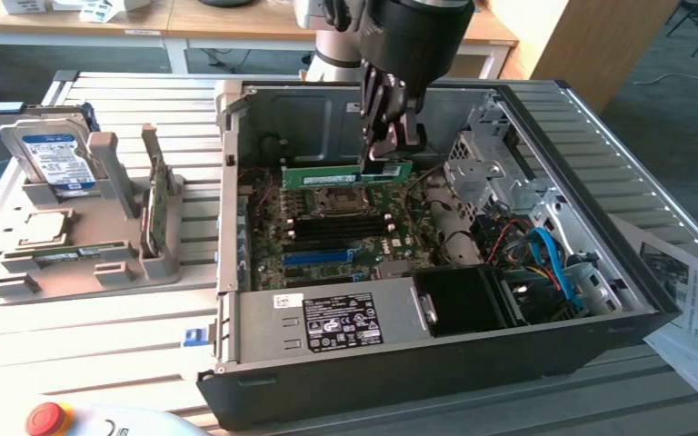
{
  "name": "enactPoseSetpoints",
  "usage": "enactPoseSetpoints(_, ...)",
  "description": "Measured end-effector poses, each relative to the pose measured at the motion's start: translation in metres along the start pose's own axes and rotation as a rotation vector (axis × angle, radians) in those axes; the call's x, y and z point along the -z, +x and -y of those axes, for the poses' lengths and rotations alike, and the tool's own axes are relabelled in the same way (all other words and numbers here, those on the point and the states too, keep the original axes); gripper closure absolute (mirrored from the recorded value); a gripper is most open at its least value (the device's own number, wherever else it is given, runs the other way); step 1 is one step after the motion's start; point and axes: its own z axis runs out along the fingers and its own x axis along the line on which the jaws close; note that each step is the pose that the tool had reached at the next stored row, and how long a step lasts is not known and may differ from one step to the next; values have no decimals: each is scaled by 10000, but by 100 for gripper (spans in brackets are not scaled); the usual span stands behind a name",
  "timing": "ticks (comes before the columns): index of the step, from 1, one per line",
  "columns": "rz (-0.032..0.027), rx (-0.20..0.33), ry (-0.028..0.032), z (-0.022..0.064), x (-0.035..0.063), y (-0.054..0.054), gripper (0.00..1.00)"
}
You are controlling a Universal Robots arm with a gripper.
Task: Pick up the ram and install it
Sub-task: 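Pick up the ram and move it above insertion slot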
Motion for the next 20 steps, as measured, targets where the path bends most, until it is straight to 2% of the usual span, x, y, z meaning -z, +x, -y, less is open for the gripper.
enactPoseSetpoints(2, 23, -1, -64, 9, -1, 1, 88)
enactPoseSetpoints(9, 38, -3, -107, 30, -2, 4, 88)
enactPoseSetpoints(20, 45, -80, -107, 42, -5, -15, 88)
